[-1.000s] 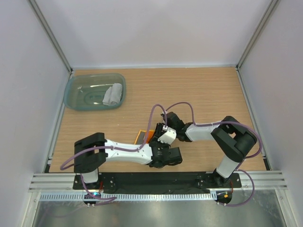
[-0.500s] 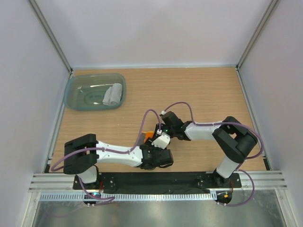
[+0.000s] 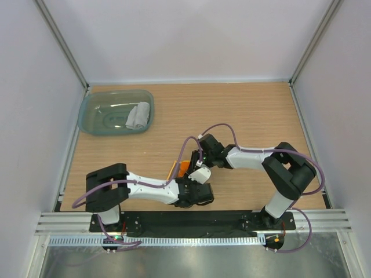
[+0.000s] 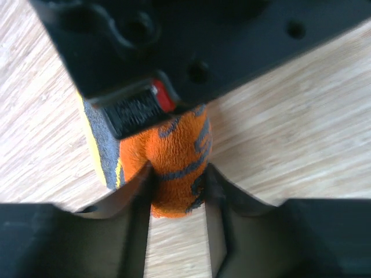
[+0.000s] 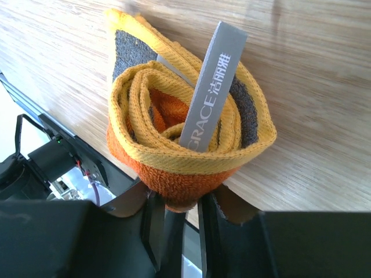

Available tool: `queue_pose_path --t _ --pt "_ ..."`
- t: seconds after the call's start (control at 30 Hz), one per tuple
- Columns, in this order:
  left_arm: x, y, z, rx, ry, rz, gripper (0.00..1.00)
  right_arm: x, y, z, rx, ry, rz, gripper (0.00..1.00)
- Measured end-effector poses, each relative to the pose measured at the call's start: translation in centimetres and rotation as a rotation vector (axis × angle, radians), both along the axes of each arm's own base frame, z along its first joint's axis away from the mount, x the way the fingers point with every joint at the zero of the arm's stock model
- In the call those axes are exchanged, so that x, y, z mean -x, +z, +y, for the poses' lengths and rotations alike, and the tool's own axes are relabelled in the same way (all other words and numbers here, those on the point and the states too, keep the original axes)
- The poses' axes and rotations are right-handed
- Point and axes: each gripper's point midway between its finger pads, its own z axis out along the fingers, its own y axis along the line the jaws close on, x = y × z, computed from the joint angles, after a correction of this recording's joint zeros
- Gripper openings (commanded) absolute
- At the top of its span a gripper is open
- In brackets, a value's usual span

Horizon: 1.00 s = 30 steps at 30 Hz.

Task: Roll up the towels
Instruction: Roll the towel

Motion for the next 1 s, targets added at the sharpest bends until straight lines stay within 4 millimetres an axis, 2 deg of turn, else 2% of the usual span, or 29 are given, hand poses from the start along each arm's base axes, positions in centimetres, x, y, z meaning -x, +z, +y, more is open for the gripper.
queue_pose_path --t 0.03,0.07,0.17,0.23,0.27,0.37,0.47,0.6,0.8,0.93,1.0 --pt "-0.2 -0.1 0.1 -0.008 -0.002 0.001 0.24 0.0 0.0 -0.1 0.001 0.001 0.004 0.28" --pt "-0.3 -0.1 0.1 -0.009 -0.003 0.005 0.13 0.1 0.0 -0.1 0.002 0.001 0.007 0.29" --pt "-0.7 -0.2 -0.1 0.004 -0.011 0.028 0.02 0.0 0.1 -0.3 0.004 -0.004 0.011 0.33" --pt "-1.0 -0.1 -0.4 0.026 -0.011 0.048 0.00 -0.2 0.4 -0.6 0.004 -0.012 0.007 0.44" --pt "-1.2 -0.1 -0.4 0.037 -0.007 0.055 0.00 -0.2 0.5 -0.8 0.004 -0.012 0.005 0.54" --pt "-1.5 0.0 -0.4 0.080 -0.009 0.079 0.00 -0.1 0.8 -2.0 0.027 -0.024 -0.001 0.69" --pt "-1.8 0.1 -0.5 0.137 -0.015 0.115 0.00 -0.7 0.9 -3.8 0.074 -0.041 -0.011 0.77" --pt "-2.6 0.3 -0.4 0.268 0.016 0.178 0.00 -1.9 1.5 -6.8 0.151 -0.069 -0.024 0.82" --pt "-3.7 0.8 -0.1 0.541 0.075 0.303 0.00 -5.1 5.4 -10.6 0.172 -0.169 -0.152 0.83" --pt "-3.8 1.0 -0.3 0.752 0.104 0.396 0.00 -5.9 7.9 -11.7 0.131 -0.204 -0.238 0.84" --pt "-3.8 1.2 -0.4 0.864 0.121 0.441 0.00 -5.7 8.5 -11.7 0.106 -0.199 -0.264 0.84"
